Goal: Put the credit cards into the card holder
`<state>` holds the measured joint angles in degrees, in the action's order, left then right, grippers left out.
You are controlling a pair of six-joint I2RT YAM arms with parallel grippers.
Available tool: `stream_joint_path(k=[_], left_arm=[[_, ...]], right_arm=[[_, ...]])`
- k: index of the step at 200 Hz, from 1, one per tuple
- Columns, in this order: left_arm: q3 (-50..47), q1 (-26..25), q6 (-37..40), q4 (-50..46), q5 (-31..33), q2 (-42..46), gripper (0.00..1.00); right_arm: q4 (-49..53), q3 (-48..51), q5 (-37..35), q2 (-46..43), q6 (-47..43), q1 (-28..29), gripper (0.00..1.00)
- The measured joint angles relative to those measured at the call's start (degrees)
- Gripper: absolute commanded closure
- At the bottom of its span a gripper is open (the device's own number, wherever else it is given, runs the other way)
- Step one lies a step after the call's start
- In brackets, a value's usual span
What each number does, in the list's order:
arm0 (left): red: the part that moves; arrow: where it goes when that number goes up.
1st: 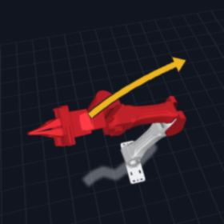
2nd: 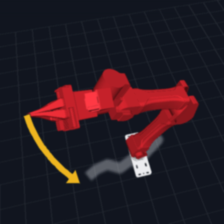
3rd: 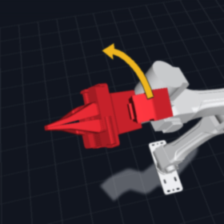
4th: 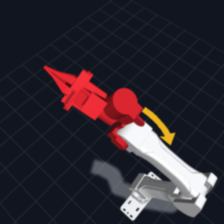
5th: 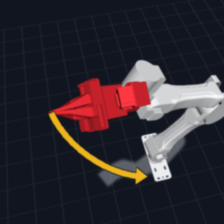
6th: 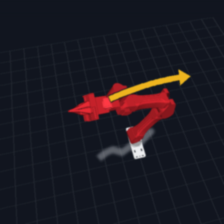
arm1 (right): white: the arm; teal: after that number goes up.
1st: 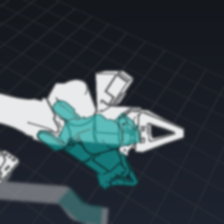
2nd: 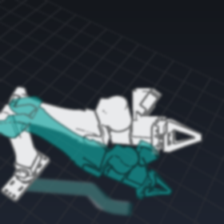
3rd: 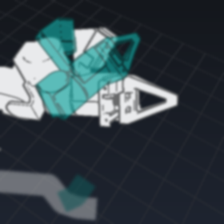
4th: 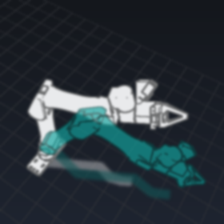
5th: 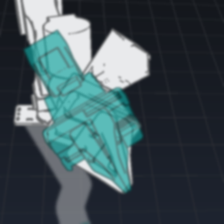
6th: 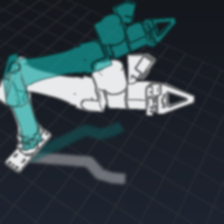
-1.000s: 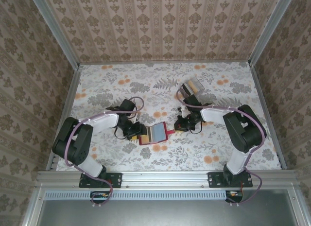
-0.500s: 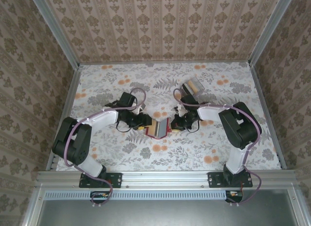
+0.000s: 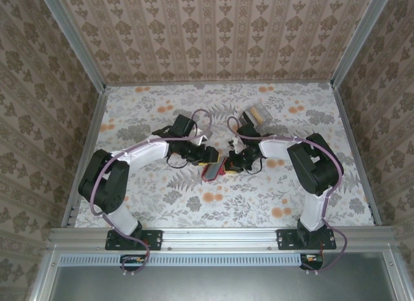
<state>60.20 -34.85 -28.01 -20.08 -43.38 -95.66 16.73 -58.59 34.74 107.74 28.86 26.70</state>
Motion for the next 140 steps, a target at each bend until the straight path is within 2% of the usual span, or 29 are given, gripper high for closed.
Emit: stream_joint_path(k=[78,140], left_arm=[[4.3,0.8,0.9,-0.1,-7.3,-7.5,0.44],[11.4,1.2,1.1,-1.3,-14.1,-8.3,0.43]], right_arm=[[-1.1,1.6,-2.3,-1.7,2.6,-0.6,1.0],[-6.0,5.7,-2.6,-3.9,7.2,-2.5,1.0]])
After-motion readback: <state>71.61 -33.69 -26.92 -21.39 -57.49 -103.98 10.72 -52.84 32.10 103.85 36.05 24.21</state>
